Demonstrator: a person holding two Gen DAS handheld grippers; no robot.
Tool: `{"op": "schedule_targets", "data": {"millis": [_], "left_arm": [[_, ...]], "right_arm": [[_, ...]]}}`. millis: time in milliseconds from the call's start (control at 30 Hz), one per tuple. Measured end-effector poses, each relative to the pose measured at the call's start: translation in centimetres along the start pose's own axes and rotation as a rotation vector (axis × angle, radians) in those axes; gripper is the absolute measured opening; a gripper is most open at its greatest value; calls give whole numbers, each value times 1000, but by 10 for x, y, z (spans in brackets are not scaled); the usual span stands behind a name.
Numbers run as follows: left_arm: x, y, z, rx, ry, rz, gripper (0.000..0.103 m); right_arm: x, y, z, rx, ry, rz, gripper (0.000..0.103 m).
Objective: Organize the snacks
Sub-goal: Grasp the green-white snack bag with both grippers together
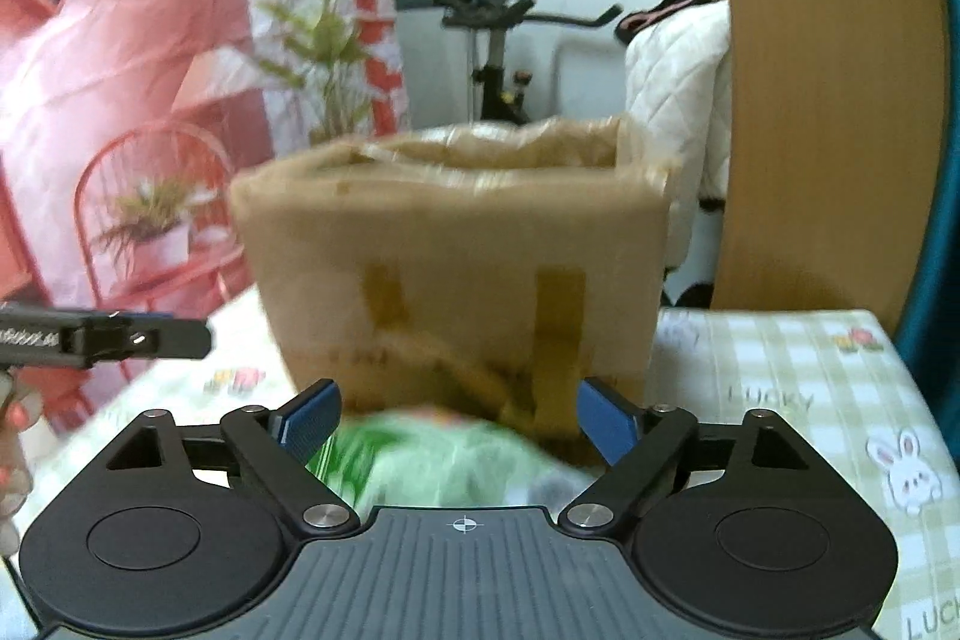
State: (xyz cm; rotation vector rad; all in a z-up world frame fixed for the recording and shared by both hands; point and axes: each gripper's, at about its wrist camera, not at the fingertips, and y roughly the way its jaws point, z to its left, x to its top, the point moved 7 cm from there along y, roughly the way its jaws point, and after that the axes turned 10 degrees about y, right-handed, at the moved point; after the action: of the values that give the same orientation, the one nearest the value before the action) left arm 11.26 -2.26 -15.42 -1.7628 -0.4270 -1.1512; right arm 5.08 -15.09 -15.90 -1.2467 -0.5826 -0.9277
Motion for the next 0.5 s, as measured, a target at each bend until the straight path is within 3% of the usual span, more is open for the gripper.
{"op": "schedule_targets", "data": {"millis": [200,367,500], "left_arm": [[-27,14,-12,-52,-5,64,68],[-37,23,-15,-57,15,93,68],[-40,31,-20,-65,20,113,68]], "right_arm": [[-40,4,11,-12,-95,99,80],[-53,9,12,-7,-79,130,69],[-53,8,9,2,-88,138,50]]}}
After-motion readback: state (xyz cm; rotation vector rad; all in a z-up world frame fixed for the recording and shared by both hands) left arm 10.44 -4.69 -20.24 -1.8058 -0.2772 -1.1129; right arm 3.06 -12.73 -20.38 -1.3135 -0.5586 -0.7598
